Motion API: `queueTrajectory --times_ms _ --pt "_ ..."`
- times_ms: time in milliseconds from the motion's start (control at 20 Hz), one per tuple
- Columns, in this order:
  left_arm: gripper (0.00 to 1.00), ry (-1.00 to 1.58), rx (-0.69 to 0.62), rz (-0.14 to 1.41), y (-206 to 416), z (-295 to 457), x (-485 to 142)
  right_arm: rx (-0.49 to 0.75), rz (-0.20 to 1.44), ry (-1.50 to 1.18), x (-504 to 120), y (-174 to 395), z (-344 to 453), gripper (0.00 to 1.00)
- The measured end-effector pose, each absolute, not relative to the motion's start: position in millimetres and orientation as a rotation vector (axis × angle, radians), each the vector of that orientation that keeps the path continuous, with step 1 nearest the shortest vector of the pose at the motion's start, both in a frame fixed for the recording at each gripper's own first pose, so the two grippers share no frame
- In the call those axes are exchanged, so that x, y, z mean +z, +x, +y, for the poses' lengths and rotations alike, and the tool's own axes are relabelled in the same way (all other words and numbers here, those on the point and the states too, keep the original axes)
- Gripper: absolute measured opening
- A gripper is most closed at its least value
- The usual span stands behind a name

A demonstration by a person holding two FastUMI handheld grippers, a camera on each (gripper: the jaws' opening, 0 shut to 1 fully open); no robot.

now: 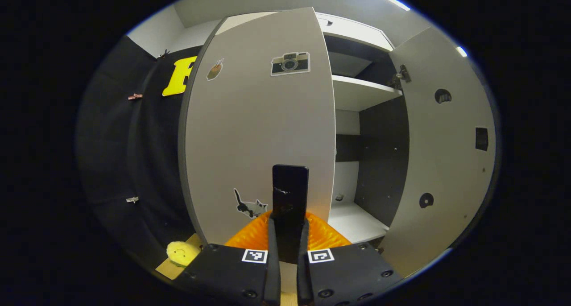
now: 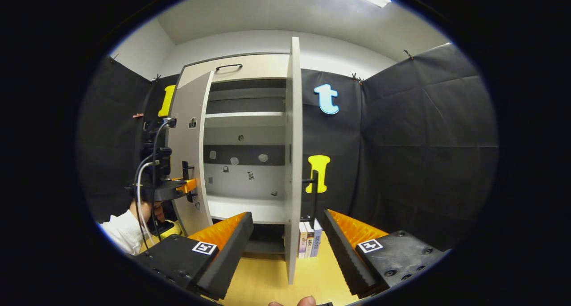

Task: Open the right door of the double-door shoe cabinet with the right hand, and open the left door with the left hand.

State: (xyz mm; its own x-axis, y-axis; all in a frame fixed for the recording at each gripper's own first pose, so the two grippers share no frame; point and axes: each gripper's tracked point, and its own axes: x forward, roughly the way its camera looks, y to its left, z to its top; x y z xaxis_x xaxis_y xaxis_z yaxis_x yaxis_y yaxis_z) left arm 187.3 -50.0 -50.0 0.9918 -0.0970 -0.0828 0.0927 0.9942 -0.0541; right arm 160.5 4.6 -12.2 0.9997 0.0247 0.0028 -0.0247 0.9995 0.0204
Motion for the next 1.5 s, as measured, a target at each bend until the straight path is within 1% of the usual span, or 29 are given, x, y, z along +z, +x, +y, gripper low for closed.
queueTrajectory --times_ms 250,650,700,750,800,850,1050,1300,1500 --pt "0.19 -0.064 -0.119 0.098 145.1 -14.8 -52.3 0.075 0.010 0.002 -21.0 154.3 43.2 0.98" --pt "0.17 -0.082 -0.114 0.098 104.0 53.4 -53.3 0.106 -0.010 0.017 -22.8 144.7 97.1 0.98" --pt "0.17 -0.081 -0.122 0.096 101.2 61.0 -52.5 0.111 -0.012 0.019 -22.9 144.7 102.9 0.98" --pt "0.14 -0.075 -0.128 0.095 98.6 67.0 -53.6 0.117 -0.012 0.019 -22.9 143.0 108.8 0.98" --pt "0.16 -0.063 -0.125 0.093 96.3 74.8 -53.3 0.124 -0.011 0.017 -24.6 142.2 114.7 0.98" --pt "0.14 -0.046 -0.120 0.090 94.9 82.6 -52.8 0.128 -0.010 0.010 -24.7 141.9 120.6 0.98" --pt "0.11 -0.054 -0.125 0.080 91.6 104.9 -55.9 0.133 -0.014 -0.012 -26.2 142.0 132.6 0.98" --pt "0.08 0.017 -0.120 0.068 90.8 128.8 -56.2 0.138 -0.013 -0.012 -26.5 145.7 149.5 0.98" --pt "0.07 -0.027 -0.111 0.058 92.8 151.5 -55.4 0.147 -0.019 0.003 -23.5 151.9 161.7 0.98"
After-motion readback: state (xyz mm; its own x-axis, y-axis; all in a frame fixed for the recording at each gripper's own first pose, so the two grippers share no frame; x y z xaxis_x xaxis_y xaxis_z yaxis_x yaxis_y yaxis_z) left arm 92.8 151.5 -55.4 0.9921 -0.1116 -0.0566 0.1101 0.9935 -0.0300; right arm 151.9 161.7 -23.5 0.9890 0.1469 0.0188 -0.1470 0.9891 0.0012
